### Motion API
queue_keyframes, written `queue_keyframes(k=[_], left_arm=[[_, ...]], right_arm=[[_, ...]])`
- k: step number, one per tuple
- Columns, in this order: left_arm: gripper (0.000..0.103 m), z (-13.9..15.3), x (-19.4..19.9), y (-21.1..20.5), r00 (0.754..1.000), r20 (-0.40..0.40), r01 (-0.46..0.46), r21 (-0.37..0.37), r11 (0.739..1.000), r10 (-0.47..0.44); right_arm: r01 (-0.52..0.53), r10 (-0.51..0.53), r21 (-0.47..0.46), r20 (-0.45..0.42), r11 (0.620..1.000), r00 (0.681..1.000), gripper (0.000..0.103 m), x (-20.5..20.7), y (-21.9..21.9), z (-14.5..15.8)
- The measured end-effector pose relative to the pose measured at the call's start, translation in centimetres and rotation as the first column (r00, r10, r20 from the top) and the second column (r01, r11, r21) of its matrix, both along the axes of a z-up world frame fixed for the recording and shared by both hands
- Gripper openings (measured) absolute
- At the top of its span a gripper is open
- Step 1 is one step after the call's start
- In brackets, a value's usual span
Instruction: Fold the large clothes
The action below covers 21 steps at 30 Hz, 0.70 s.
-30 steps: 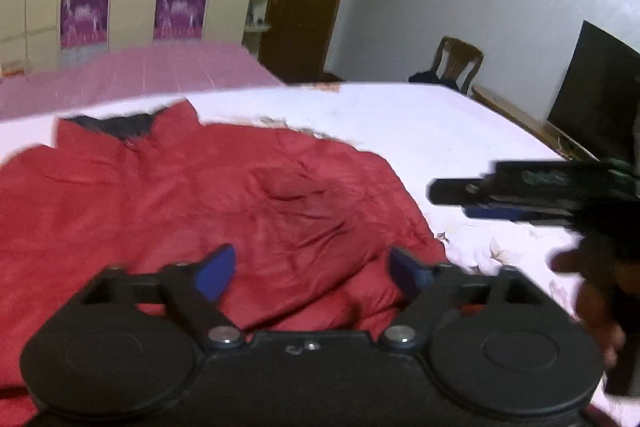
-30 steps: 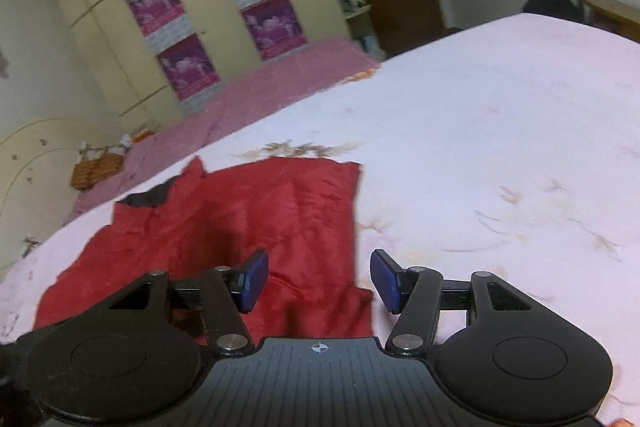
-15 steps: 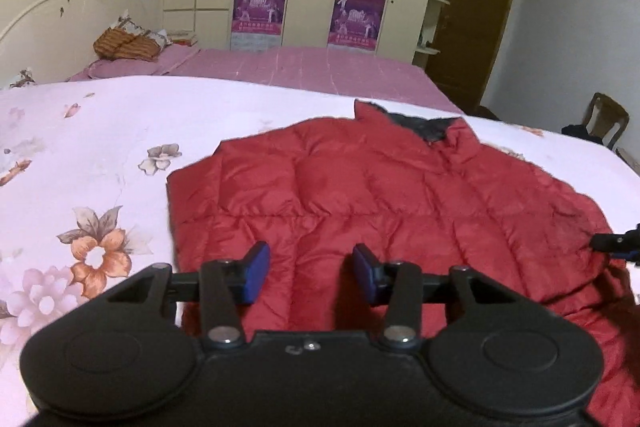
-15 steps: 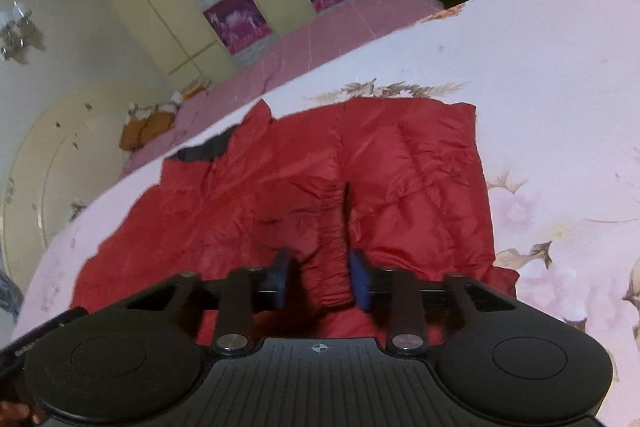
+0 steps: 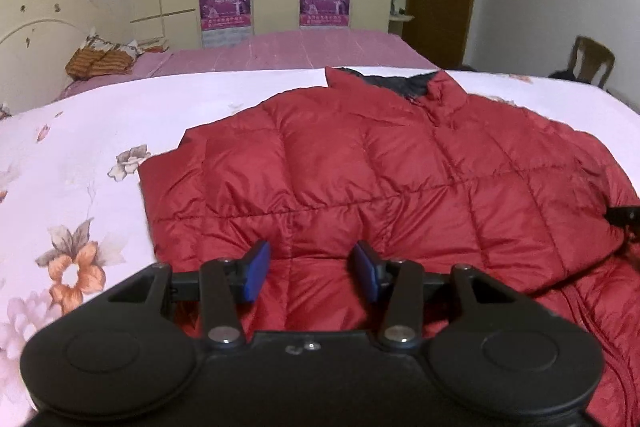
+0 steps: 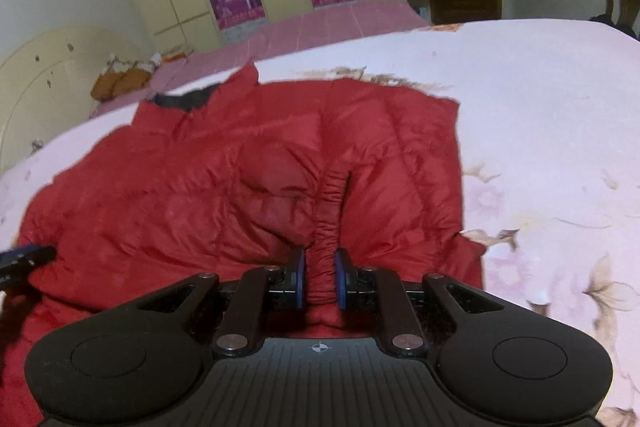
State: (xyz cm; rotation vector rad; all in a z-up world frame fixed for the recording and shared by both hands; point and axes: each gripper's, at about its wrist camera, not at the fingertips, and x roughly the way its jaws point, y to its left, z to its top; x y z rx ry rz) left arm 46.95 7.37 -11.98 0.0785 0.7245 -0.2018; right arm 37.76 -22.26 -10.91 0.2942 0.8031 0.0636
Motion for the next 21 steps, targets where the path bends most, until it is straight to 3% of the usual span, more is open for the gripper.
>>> queue_keyframes(k=[2, 3, 4, 5, 7, 10, 11, 15, 17, 21], left_arm=[[0.046, 1.3, -0.6, 0.7, 1.000, 0.022, -0.012, -0.008, 1.000, 0.012], [0.059, 2.1, -1.0, 1.1, 0.999, 0.051, -0.017, -0.018, 1.000, 0.018], [0.083, 2.8, -1.4, 1.5, 0.996, 0.084, -0.034, -0.022, 0.999, 0.035], [0.089, 3.3, -1.4, 1.9, 0.992, 0.115, -0.056, -0.024, 0.998, 0.059], [0.078, 3.6, -0.3, 2.1, 0.991, 0.117, -0.053, -0.052, 0.997, 0.058], [0.068, 3.0, 2.3, 1.1, 0.996, 0.092, -0.013, -0.046, 0.999, 0.017], [0.067, 2.6, 3.1, 0.8, 0.997, 0.079, -0.002, -0.032, 0.999, 0.005], [0.069, -0.2, 6.7, 1.0, 1.000, -0.001, -0.010, -0.011, 1.000, 0.010], [0.071, -1.0, 7.3, 2.0, 0.999, -0.031, -0.025, -0.059, 0.998, 0.023], [0.070, -0.7, 6.6, 1.9, 0.999, -0.028, -0.025, -0.037, 0.999, 0.024]], right_arm=[[0.023, -0.022, -0.025, 0.016, 0.999, 1.000, 0.016, -0.6, -0.1, 0.9], [0.045, -0.043, -0.042, 0.036, 0.998, 0.998, 0.026, -1.2, -0.3, 1.7], [0.077, -0.071, -0.074, 0.080, 0.994, 0.994, 0.058, -2.0, -0.4, 2.8], [0.074, -0.063, -0.083, 0.133, 0.994, 0.989, 0.065, -2.6, -0.4, 3.6], [0.036, -0.021, -0.101, 0.153, 0.994, 0.988, 0.065, -1.9, 0.1, 4.5], [-0.042, 0.057, -0.112, 0.137, 0.993, 0.989, 0.034, 1.1, 2.0, 4.3], [-0.064, 0.079, -0.116, 0.133, 0.991, 0.988, 0.032, 2.1, 2.5, 4.0], [-0.099, 0.112, -0.162, 0.072, 0.982, 0.991, 0.031, 5.9, 3.9, 1.6], [-0.099, 0.102, -0.162, 0.012, 0.982, 0.995, 0.031, 7.2, 3.5, -0.4], [-0.110, 0.117, -0.200, 0.021, 0.973, 0.993, 0.031, 7.1, 3.9, -0.7]])
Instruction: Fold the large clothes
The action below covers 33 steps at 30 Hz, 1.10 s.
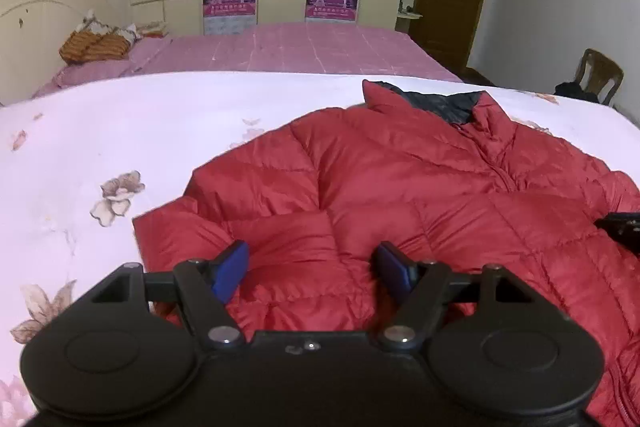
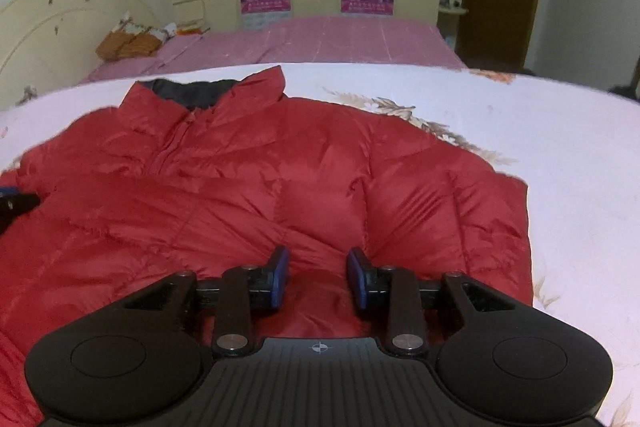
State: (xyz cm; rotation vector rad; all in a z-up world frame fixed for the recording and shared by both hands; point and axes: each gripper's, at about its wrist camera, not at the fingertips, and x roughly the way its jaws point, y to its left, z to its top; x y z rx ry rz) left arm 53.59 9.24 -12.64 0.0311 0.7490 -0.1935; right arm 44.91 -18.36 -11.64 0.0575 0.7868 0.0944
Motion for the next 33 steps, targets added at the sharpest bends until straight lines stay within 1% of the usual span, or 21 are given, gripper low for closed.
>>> queue_keyframes(k=[1, 2, 4, 5, 7, 9, 10, 12, 14, 17, 18, 20, 22, 23, 25, 26, 27, 28, 29, 31, 33], left_arm=[[0.067, 0.6, -0.6, -0.3, 1.000, 0.015, -0.007, 0.016, 1.000, 0.006], [0.067, 1.4, -1.2, -0.6, 0.999, 0.038, -0.007, 0.018, 1.000, 0.006], [0.071, 3.1, -3.5, -1.6, 0.995, 0.092, 0.028, -0.028, 0.999, -0.026], [0.074, 3.5, -4.4, -2.4, 0.993, 0.109, 0.046, -0.030, 0.999, -0.042], [0.074, 3.7, -6.1, -4.6, 0.989, 0.119, 0.094, -0.037, 0.995, -0.089], [0.074, 3.3, -7.0, -6.5, 0.988, 0.099, 0.126, -0.044, 0.991, -0.121], [0.074, 2.9, -7.4, -7.4, 0.986, 0.091, 0.140, -0.023, 0.990, -0.137], [0.073, 1.8, -7.9, -8.2, 0.986, 0.075, 0.148, 0.040, 0.988, -0.151], [0.073, 1.1, -8.3, -7.4, 0.988, 0.071, 0.131, 0.075, 0.989, -0.137], [0.074, 0.7, -8.8, -3.9, 0.996, 0.070, 0.047, 0.079, 0.996, -0.053], [0.074, 0.5, -8.9, -2.7, 0.997, 0.067, 0.027, 0.074, 0.997, -0.032], [0.075, 0.2, -9.0, -1.2, 0.998, 0.054, 0.014, 0.027, 1.000, -0.016], [0.070, 0.6, -9.0, -1.0, 0.999, 0.043, 0.011, 0.019, 1.000, -0.012], [0.069, 1.2, -9.2, -1.0, 0.998, 0.058, 0.010, 0.020, 1.000, -0.011], [0.069, 2.1, -9.8, -0.8, 0.996, 0.089, 0.016, 0.001, 1.000, -0.016], [0.068, 2.0, -9.8, -0.9, 0.997, 0.076, 0.022, 0.013, 1.000, -0.023], [0.069, 1.5, -9.5, -1.0, 0.998, 0.048, 0.030, 0.036, 0.999, -0.031], [0.071, 0.6, -9.2, -1.0, 0.999, 0.012, 0.043, 0.044, 0.998, -0.043], [0.073, 0.1, -8.9, -0.9, 0.999, 0.008, 0.042, 0.031, 0.999, -0.042], [0.077, -0.2, -8.6, -0.6, 0.999, 0.008, 0.031, 0.016, 0.999, -0.031], [0.078, -0.1, -8.5, -0.6, 1.000, 0.008, 0.026, 0.012, 1.000, -0.026]], right_arm=[[0.005, -0.005, -0.006, -0.003, 1.000, 1.000, 0.032, -0.1, 0.1, 0.2], [0.028, -0.028, -0.013, 0.006, 1.000, 1.000, 0.032, -0.3, 0.1, 0.9], [0.049, -0.050, 0.010, 0.074, 0.999, 0.996, 0.032, -1.9, 0.4, 3.0], [0.036, -0.039, 0.040, 0.094, 0.999, 0.995, 0.032, -2.6, 0.7, 3.6], [-0.010, 0.003, 0.064, 0.111, 0.998, 0.994, 0.034, -3.8, 2.4, 4.3], [-0.065, 0.058, 0.071, 0.099, 0.995, 0.993, 0.051, -4.3, 4.4, 4.0], [-0.089, 0.083, 0.065, 0.094, 0.994, 0.992, 0.055, -4.5, 5.2, 3.7], [-0.135, 0.133, 0.025, 0.072, 0.990, 0.988, 0.055, -5.0, 6.7, 2.9], [-0.145, 0.145, -0.001, 0.050, 0.989, 0.988, 0.054, -5.0, 6.7, 2.1], [-0.064, 0.066, -0.036, 0.049, 0.997, 0.997, 0.054, -5.9, 4.2, 1.9], [-0.026, 0.028, -0.045, 0.046, 0.999, 0.999, 0.054, -6.1, 3.1, 1.8], [0.019, -0.018, -0.019, 0.017, 1.000, 1.000, 0.054, -6.1, 1.2, 1.2], [0.011, -0.011, -0.017, -0.004, 1.000, 1.000, 0.054, -5.9, 1.2, 0.8], [0.011, -0.011, -0.030, -0.007, 0.999, 1.000, 0.054, -5.7, 1.6, 0.9], [0.016, -0.015, -0.023, 0.015, 1.000, 1.000, 0.048, -6.0, 1.7, 1.9], [0.024, -0.023, -0.016, 0.029, 1.000, 0.999, 0.048, -6.4, 1.6, 2.4], [0.029, -0.029, -0.014, 0.030, 0.999, 0.999, 0.048, -6.6, 1.5, 2.4], [0.035, -0.035, -0.018, 0.003, 0.999, 0.999, 0.048, -6.5, 1.5, 1.7], [0.033, -0.033, -0.016, -0.031, 0.999, 0.999, 0.048, -6.2, 1.4, 1.0], [0.019, -0.021, -0.042, -0.045, 0.999, 0.999, 0.048, -6.0, 1.7, 0.7], [0.012, -0.016, -0.060, -0.055, 0.998, 0.998, 0.048, -5.5, 2.0, 0.7]])
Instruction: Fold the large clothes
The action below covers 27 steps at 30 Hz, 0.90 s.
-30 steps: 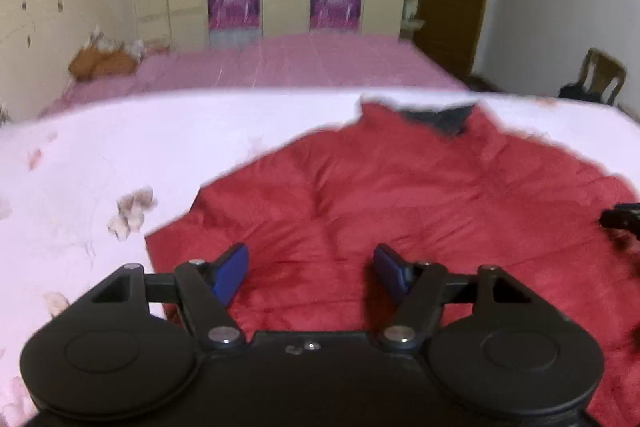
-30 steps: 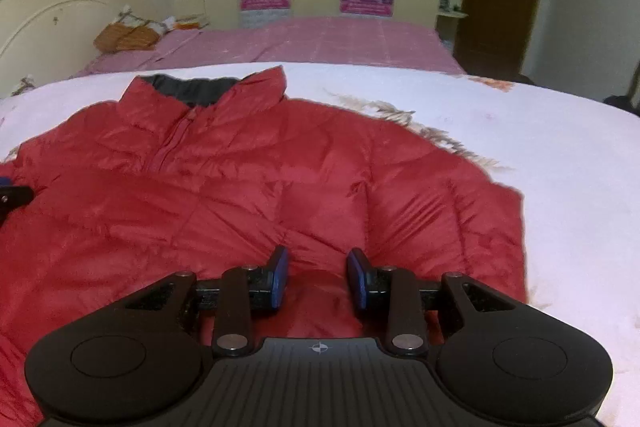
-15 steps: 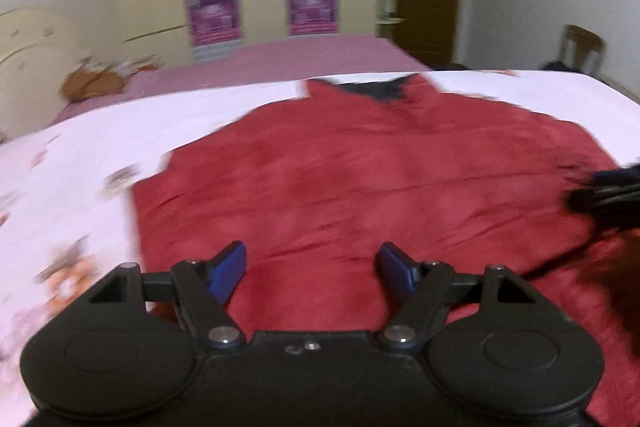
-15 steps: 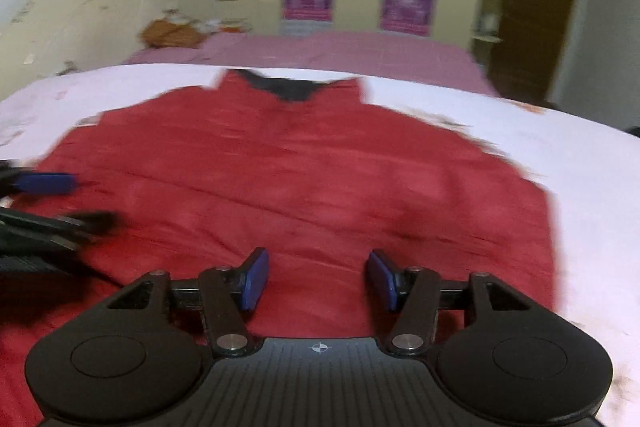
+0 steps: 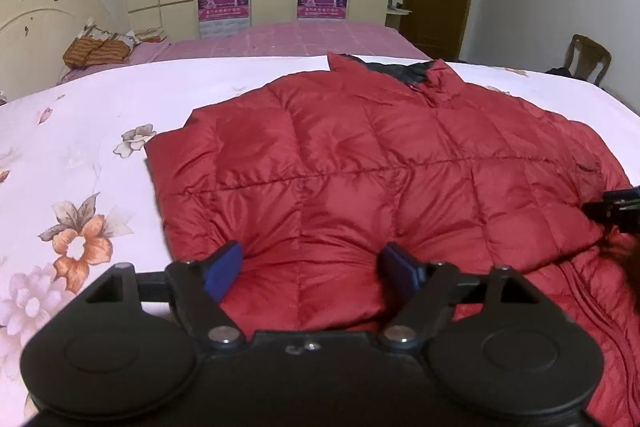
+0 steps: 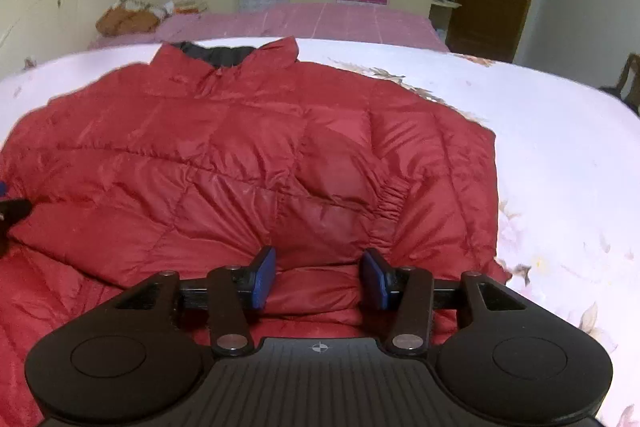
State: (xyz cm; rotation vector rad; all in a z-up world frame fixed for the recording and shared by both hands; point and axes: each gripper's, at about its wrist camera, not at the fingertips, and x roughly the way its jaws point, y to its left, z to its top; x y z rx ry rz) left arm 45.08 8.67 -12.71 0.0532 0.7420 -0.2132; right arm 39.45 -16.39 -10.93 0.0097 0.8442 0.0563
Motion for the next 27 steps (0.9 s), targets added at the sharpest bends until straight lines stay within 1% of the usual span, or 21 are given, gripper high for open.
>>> queue_keyframes(k=[5, 7, 11, 14, 17, 18, 19, 20, 21, 22, 23, 25, 27], left_arm=[[0.078, 0.2, 0.1, -0.1, 1.000, -0.004, -0.006, 0.014, 1.000, 0.006], [0.078, 0.4, 0.0, -0.3, 1.000, -0.006, -0.008, 0.033, 0.999, 0.009], [0.079, -0.1, -0.1, -0.4, 1.000, -0.006, -0.017, 0.036, 0.999, 0.017], [0.080, -0.4, 0.0, -0.7, 1.000, -0.003, -0.020, 0.054, 0.998, 0.020], [0.082, 0.0, 0.1, -0.9, 1.000, -0.019, -0.019, 0.065, 0.998, 0.021], [0.088, 0.3, -0.1, -0.9, 0.999, -0.026, -0.022, 0.075, 0.997, 0.024], [0.103, 0.8, -0.5, -0.9, 0.999, -0.019, -0.034, 0.101, 0.994, 0.036], [0.102, 1.3, -1.2, -0.8, 0.999, 0.007, -0.050, 0.128, 0.991, 0.050], [0.103, 1.7, -2.1, -0.6, 0.999, 0.029, -0.048, 0.140, 0.989, 0.044], [0.103, 1.9, -2.8, -0.3, 0.999, 0.028, -0.036, 0.140, 0.990, 0.032], [0.103, 2.1, -3.8, 0.2, 0.999, 0.020, -0.029, 0.143, 0.989, 0.026], [0.103, 2.2, -6.0, 1.4, 0.999, 0.023, -0.034, 0.155, 0.987, 0.031], [0.102, 2.3, -8.4, 3.0, 0.998, 0.007, -0.055, 0.138, 0.989, 0.054]], right_arm=[[-0.020, 0.020, -0.006, -0.003, 1.000, 1.000, 0.048, 0.4, -0.2, -0.3], [-0.022, 0.022, -0.011, -0.001, 1.000, 1.000, 0.048, 0.0, -0.2, -0.2], [-0.028, 0.028, -0.001, 0.012, 1.000, 1.000, 0.048, 0.0, -0.4, -0.7], [-0.040, 0.040, 0.000, 0.023, 0.999, 0.999, 0.048, -0.4, -0.6, -0.9], [-0.049, 0.049, -0.006, 0.015, 0.999, 0.999, 0.048, -0.3, -0.6, -0.7], [-0.047, 0.047, 0.001, 0.006, 0.999, 0.999, 0.048, -0.3, -0.7, -0.4], [-0.042, 0.042, 0.016, 0.000, 0.999, 0.999, 0.048, -0.5, -0.9, 0.1], [-0.032, 0.032, 0.034, 0.003, 0.999, 0.999, 0.062, -1.0, -1.2, 0.6], [-0.024, 0.023, 0.055, 0.018, 0.998, 1.000, 0.077, -1.7, -1.7, 1.3], [-0.034, 0.029, 0.091, 0.051, 0.995, 0.998, 0.088, -2.9, -2.3, 2.0], [-0.042, 0.036, 0.109, 0.057, 0.993, 0.998, 0.088, -3.9, -2.9, 2.5], [-0.037, 0.031, 0.108, 0.054, 0.993, 0.998, 0.088, -6.0, -4.2, 3.2], [-0.019, 0.011, 0.138, 0.055, 0.990, 0.998, 0.087, -8.2, -5.8, 3.6]])
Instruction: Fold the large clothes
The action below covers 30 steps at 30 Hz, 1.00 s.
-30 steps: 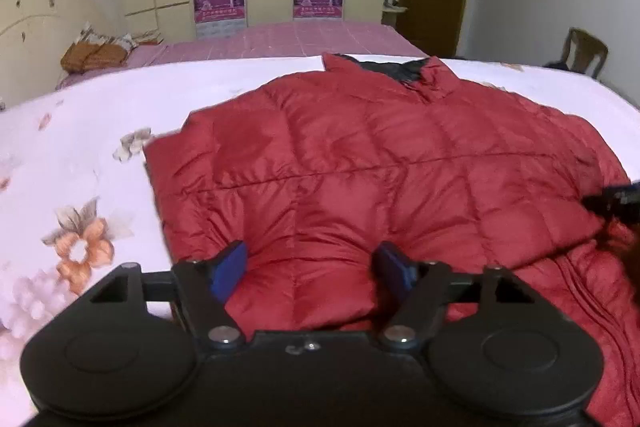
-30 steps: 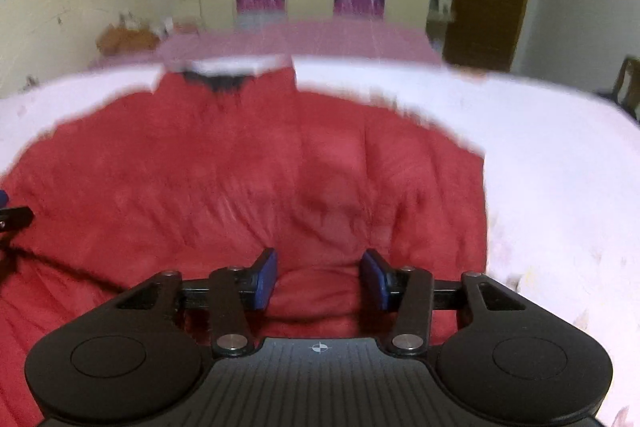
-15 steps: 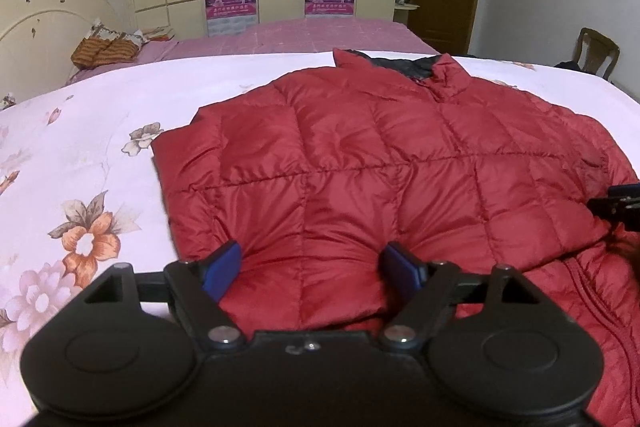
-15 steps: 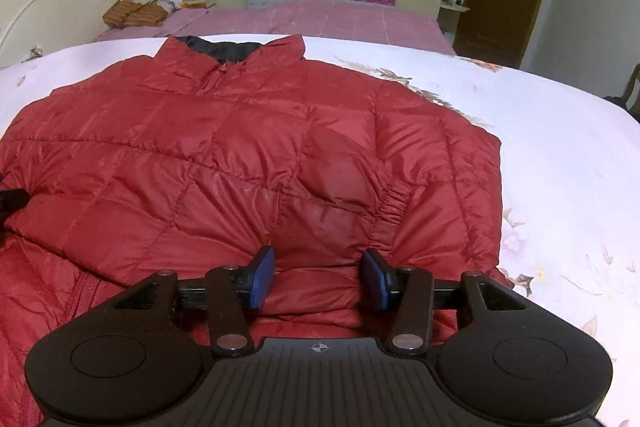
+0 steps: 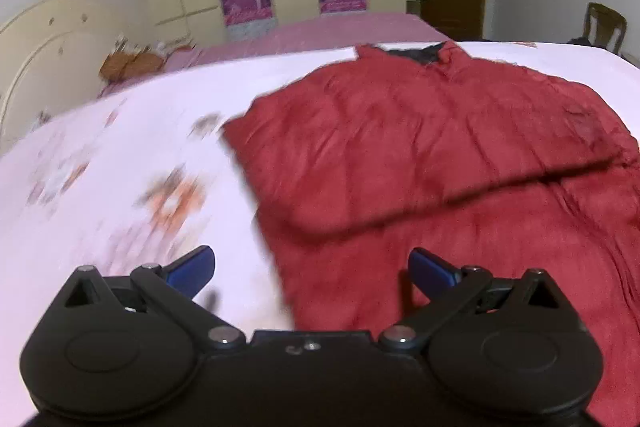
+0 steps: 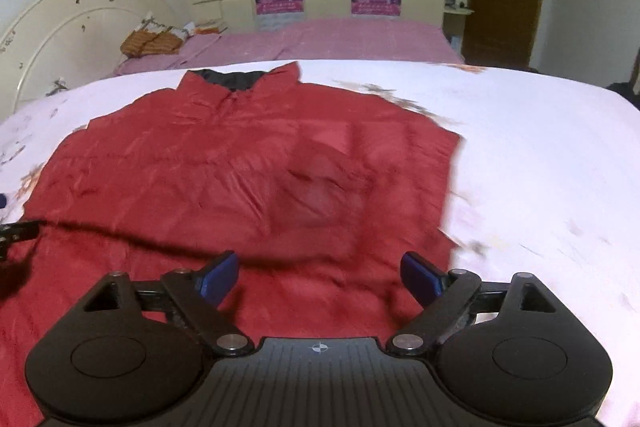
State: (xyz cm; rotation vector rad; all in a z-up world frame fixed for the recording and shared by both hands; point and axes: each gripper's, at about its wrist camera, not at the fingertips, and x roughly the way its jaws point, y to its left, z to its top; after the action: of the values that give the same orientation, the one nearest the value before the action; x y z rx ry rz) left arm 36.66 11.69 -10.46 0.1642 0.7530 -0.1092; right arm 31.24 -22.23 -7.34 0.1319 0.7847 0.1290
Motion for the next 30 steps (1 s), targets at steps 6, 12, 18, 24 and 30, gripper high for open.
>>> queue_keyframes(k=[6, 12, 18, 24, 30], left_arm=[[0.087, 0.1, -7.4, 4.1, 0.998, -0.042, -0.049, -0.073, 0.996, 0.046], [0.073, -0.1, -13.2, 6.4, 0.996, -0.090, -0.046, -0.194, 0.980, 0.029], [0.068, -0.9, -17.3, 8.3, 0.990, -0.131, -0.092, -0.354, 0.931, 0.048], [0.067, -1.6, -20.4, 9.5, 0.986, -0.154, -0.139, -0.547, 0.825, 0.063], [0.066, -2.8, -18.3, 10.1, 0.973, -0.231, -0.170, -0.702, 0.691, 0.006]], right_arm=[[0.103, -0.087, 0.176, -0.094, 0.979, 0.992, 0.054, -7.2, -5.9, -0.3], [0.149, -0.102, 0.313, -0.163, 0.938, 0.981, 0.053, -14.3, -8.9, -1.2], [0.160, -0.084, 0.433, -0.191, 0.887, 0.978, 0.053, -19.5, -9.9, -2.4], [0.136, -0.044, 0.539, -0.181, 0.831, 0.982, 0.052, -23.2, -9.8, -3.0], [0.094, 0.011, 0.602, -0.167, 0.793, 0.986, 0.050, -22.2, -10.2, -3.7]])
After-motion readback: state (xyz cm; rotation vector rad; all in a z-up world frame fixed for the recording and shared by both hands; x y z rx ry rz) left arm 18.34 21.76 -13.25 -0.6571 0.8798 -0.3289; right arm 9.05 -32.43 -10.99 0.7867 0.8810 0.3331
